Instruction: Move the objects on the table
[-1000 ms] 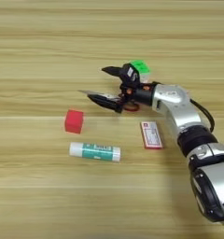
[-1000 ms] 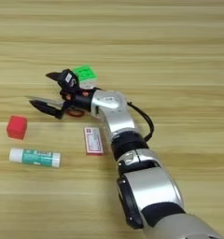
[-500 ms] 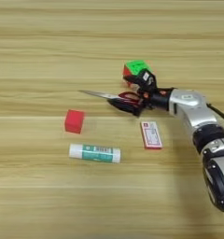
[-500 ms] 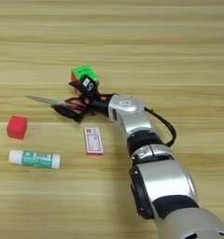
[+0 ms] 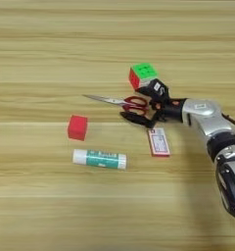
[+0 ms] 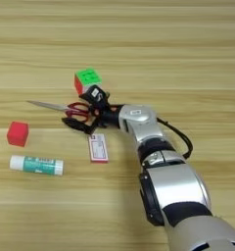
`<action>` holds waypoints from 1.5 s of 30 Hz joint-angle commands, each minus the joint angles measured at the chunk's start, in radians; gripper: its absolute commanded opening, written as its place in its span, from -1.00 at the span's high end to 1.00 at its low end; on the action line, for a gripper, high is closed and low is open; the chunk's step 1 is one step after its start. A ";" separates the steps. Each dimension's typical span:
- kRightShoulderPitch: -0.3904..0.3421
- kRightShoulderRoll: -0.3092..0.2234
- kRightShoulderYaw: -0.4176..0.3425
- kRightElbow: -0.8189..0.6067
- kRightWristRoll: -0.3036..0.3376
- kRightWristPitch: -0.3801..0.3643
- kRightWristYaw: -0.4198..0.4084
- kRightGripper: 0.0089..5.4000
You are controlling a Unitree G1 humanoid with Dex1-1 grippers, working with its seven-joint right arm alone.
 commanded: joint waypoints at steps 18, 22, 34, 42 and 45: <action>-0.107 -0.021 -0.013 0.036 -0.037 0.010 -0.116 -1.00; -0.107 -0.019 -0.014 0.044 -0.037 0.022 -0.117 -1.00; -0.105 -0.008 -0.024 0.072 -0.041 0.066 -0.133 -1.00; -0.101 -0.004 -0.029 0.078 -0.042 0.086 -0.121 -0.91; -0.099 -0.001 -0.029 0.079 -0.043 0.092 -0.115 -0.76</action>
